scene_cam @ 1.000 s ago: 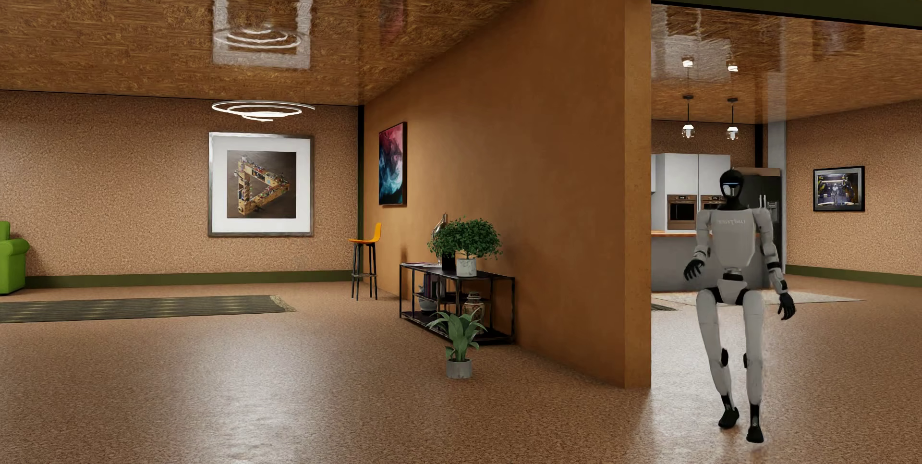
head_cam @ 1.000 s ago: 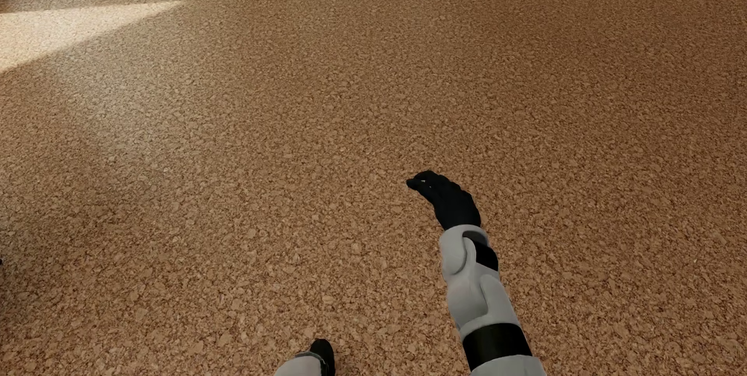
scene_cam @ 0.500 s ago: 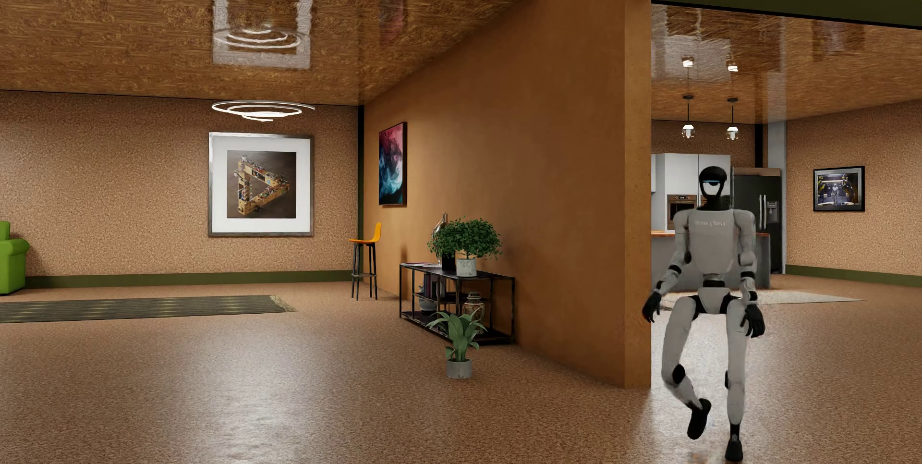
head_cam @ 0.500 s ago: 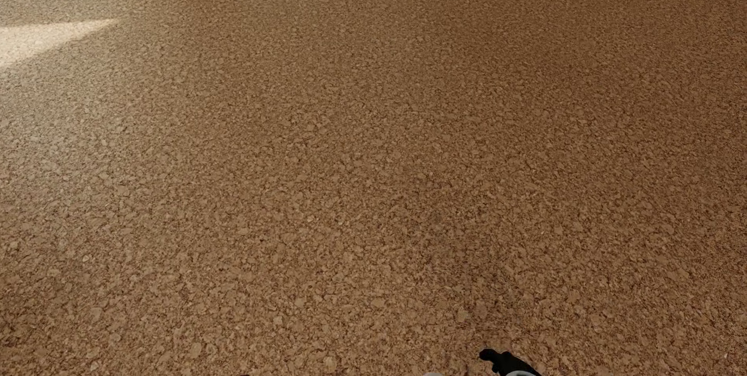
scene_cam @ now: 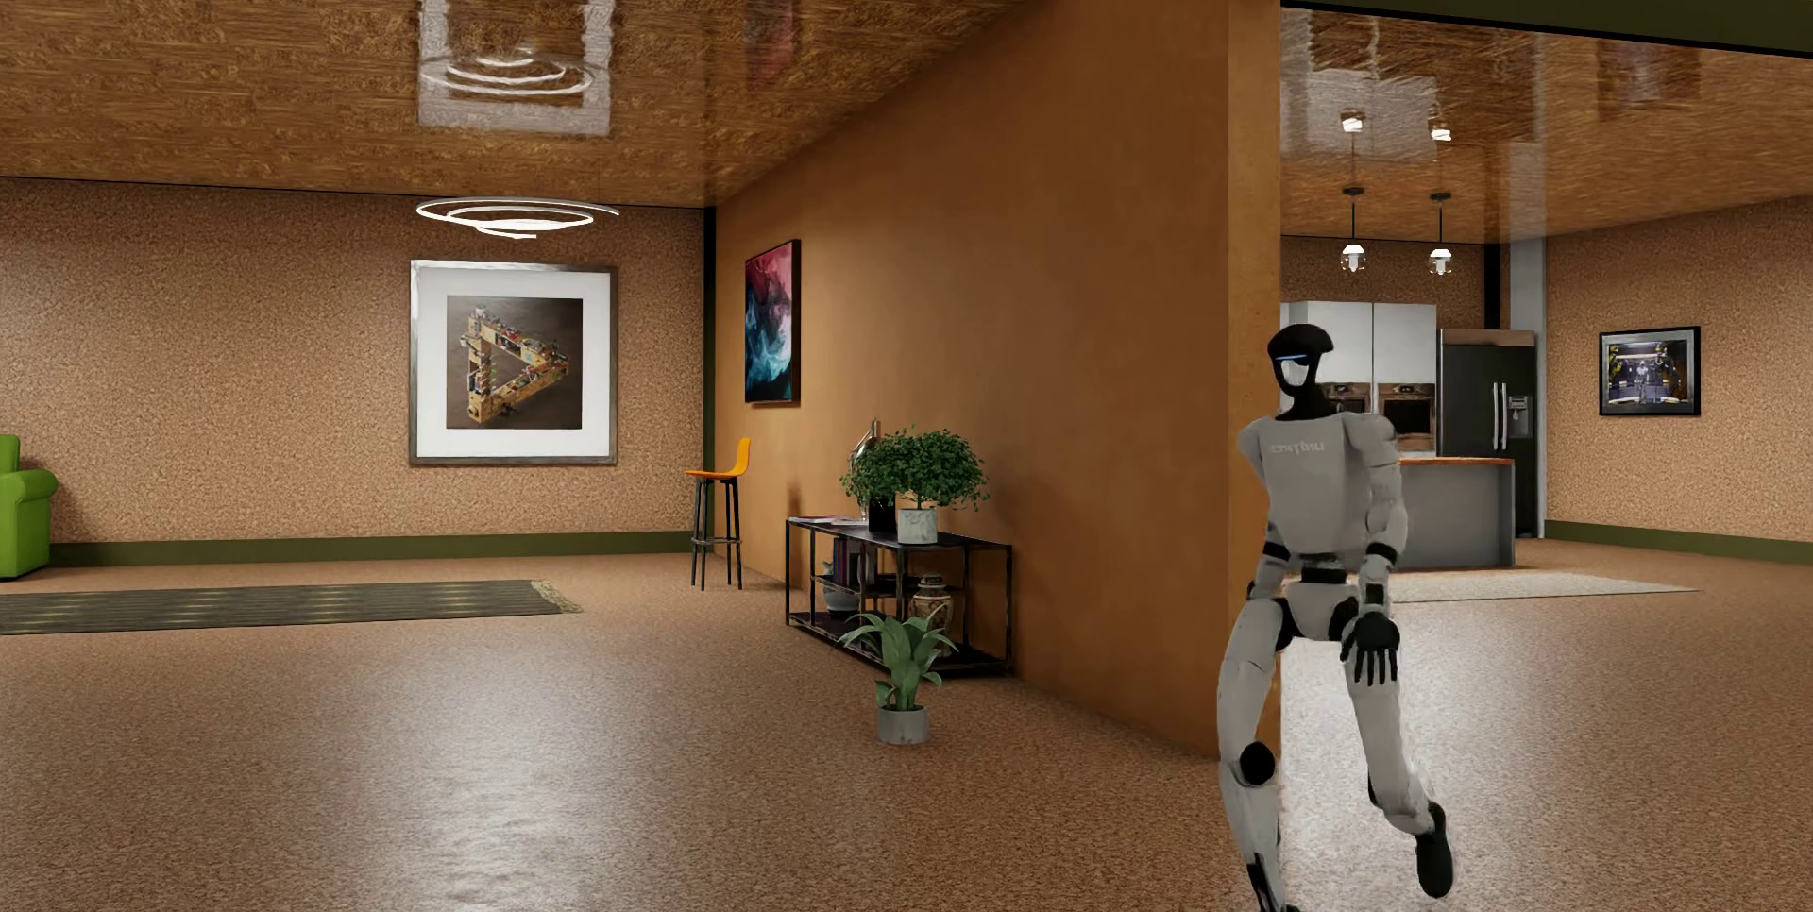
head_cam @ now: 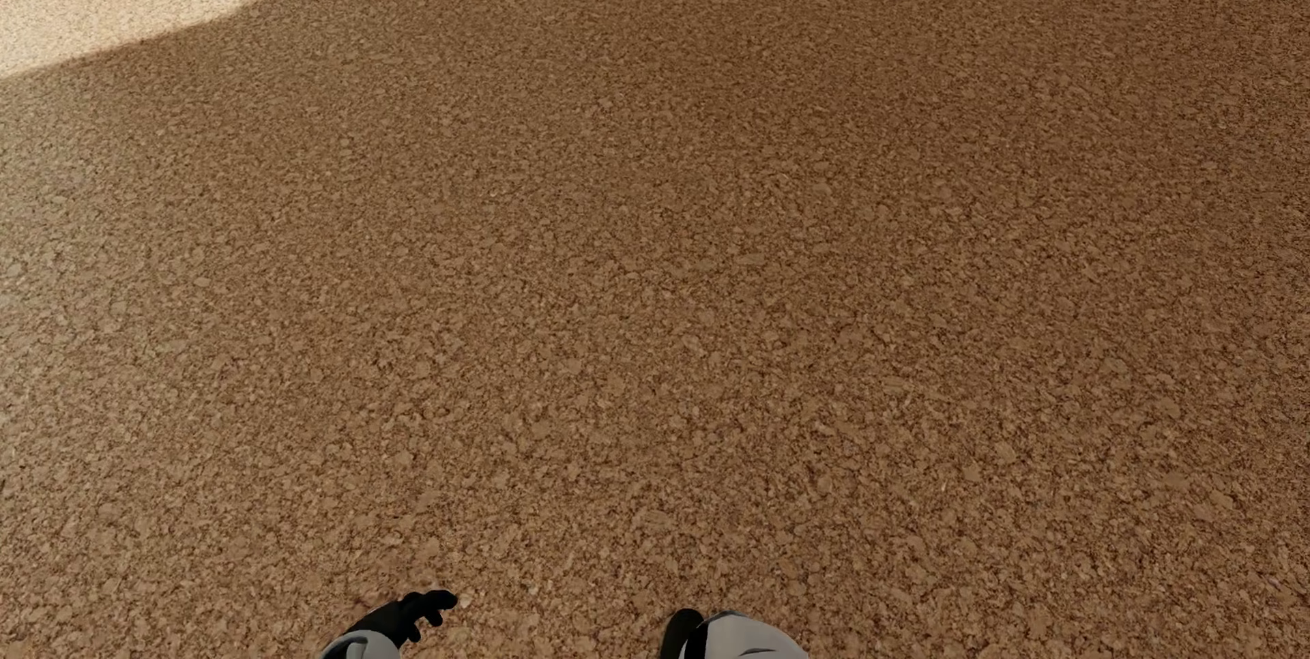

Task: Go to the stool

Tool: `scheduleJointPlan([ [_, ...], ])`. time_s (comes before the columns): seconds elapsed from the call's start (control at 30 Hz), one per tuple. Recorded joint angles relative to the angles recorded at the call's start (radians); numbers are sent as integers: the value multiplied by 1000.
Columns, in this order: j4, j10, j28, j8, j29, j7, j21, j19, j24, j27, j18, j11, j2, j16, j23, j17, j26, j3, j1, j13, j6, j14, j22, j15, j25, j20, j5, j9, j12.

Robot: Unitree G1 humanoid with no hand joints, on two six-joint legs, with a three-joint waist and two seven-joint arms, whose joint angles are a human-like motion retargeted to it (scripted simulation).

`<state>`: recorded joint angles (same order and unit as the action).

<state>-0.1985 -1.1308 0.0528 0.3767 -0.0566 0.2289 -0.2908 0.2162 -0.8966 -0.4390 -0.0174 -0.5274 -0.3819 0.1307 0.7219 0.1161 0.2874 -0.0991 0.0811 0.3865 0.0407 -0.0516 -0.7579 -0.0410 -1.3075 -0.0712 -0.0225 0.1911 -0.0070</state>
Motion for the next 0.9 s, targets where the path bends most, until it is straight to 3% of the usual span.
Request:
scheduleJointPlan([
  [0.07, -29, -229, 93, -59, 88, -78, 12, -10, -29, -34, -46, 64, 114, 2, 15, 33, 39, 26, -211, -185, 26, 94, -84, -40, 59, 19, 98, 6, 77],
  [0.1, -41, -273, 111, -100, 106, -110, 43, -14, -34, -2, -37, 110, 177, -2, 23, 36, 33, 42, -307, -279, 33, 86, -92, -50, 81, 36, 140, 6, 130],
  [0.17, -52, -222, 119, -197, 93, -160, 165, -20, -22, 138, -32, 175, 290, -13, 9, 22, 9, 76, -466, -446, 40, 71, -54, -82, 120, 94, 203, 0, 247],
  [0.2, -60, -127, 109, -246, 74, -167, 255, -23, -9, 214, -55, 190, 339, -27, -12, -2, -13, 93, -521, -521, 43, 87, -20, -108, 114, 124, 225, -3, 304],
  [0.27, -60, 217, 68, -325, 57, -140, 427, -28, 28, 326, -66, 196, 418, -69, -96, -62, -49, 117, -574, -654, 51, 58, 42, -166, 80, 183, 252, -5, 391],
  [0.3, -31, 469, 53, -349, 54, -133, 485, -28, 29, 352, -42, 205, 457, -87, -154, -90, -56, 124, -566, -700, 56, 47, 58, -192, 69, 193, 261, -6, 416],
  [0.37, 81, 941, 45, -372, 58, -215, 546, -32, 25, 358, 55, 231, 544, -110, -287, -137, -57, 130, -525, -726, 58, 49, 79, -241, 40, 203, 267, -8, 437],
  [0.4, 120, 998, 57, -363, 73, -215, 542, -37, 12, 354, 165, 228, 588, -107, -350, -148, -64, 127, -532, -704, 59, 93, 86, -267, 57, 194, 267, -7, 437],
  [0.43, 158, 967, 59, -342, 91, -206, 524, -42, -2, 341, 128, 225, 632, -102, -398, -158, -67, 125, -534, -666, 59, 58, 87, -278, 91, 190, 263, -7, 424],
  [0.47, 185, 849, 42, -324, 86, -213, 508, -40, -14, 312, 122, 207, 674, -99, -419, -164, -58, 127, -550, -620, 56, 37, 89, -276, 121, 200, 260, -7, 412],
  [0.53, 219, 711, -14, -312, 71, -235, 501, -60, 4, 238, -13, 143, 745, -126, -363, -173, -38, 142, -519, -541, 40, -53, 121, -191, 160, 259, 243, -19, 412],
  [0.57, 208, 631, -57, -313, 60, -200, 509, -61, 43, 192, -52, 57, 740, -149, -284, -179, -38, 150, -518, -520, 26, -13, 139, -122, 142, 301, 222, -23, 420],
  [0.6, 194, 551, -95, -308, 28, -166, 505, -90, 78, 141, -54, -95, 693, -164, -167, -176, -43, 156, -515, -502, 7, 66, 139, -22, 128, 328, 193, -24, 427],
  [0.63, 184, 510, -121, -288, -19, -132, 500, -221, 101, 72, -51, -293, 612, -173, -25, -176, -31, 159, -499, -491, -11, 126, 114, 53, 94, 342, 149, -23, 414],
  [0.67, 179, 493, -115, -272, -82, -98, 480, -316, 91, -4, -52, -494, 506, -166, 117, -172, -6, 160, -475, -488, -30, 171, 70, 168, 73, 326, 94, -22, 385],
  [0.7, 174, 494, -82, -257, -173, -70, 500, -298, 50, -31, -44, -647, 401, -140, 221, -188, 14, 155, -440, -470, -48, 210, 15, 176, 24, 289, 34, -21, 337],
  [0.73, 174, 506, -32, -241, -256, -51, 561, -266, -13, 17, -36, -756, 296, -105, 268, -223, 40, 145, -400, -431, -66, 240, -40, 110, -56, 234, -24, -21, 277],
  [0.77, 175, 526, 9, -226, -282, -41, 603, -237, -75, 99, -29, -813, 199, -70, 258, -264, 52, 130, -359, -378, -80, 266, -79, 69, -119, 174, -69, -21, 215],
  [0.8, 181, 553, 35, -215, -242, -32, 597, -224, -126, 174, -24, -827, 110, -45, 212, -308, 36, 112, -314, -305, -92, 286, -103, 63, -140, 127, -109, -22, 159],
  [0.83, 188, 586, 34, -205, -181, -25, 546, -219, -150, 203, -18, -796, 30, -23, 159, -322, 4, 92, -267, -227, -101, 302, -118, 53, -117, 96, -137, -23, 108],
  [0.9, 202, 634, -15, -170, -119, -6, 347, -196, -121, 192, -6, -619, -101, -3, 80, -302, -46, 56, -184, -87, -112, 344, -89, 22, 67, 98, -179, -25, 24],
])
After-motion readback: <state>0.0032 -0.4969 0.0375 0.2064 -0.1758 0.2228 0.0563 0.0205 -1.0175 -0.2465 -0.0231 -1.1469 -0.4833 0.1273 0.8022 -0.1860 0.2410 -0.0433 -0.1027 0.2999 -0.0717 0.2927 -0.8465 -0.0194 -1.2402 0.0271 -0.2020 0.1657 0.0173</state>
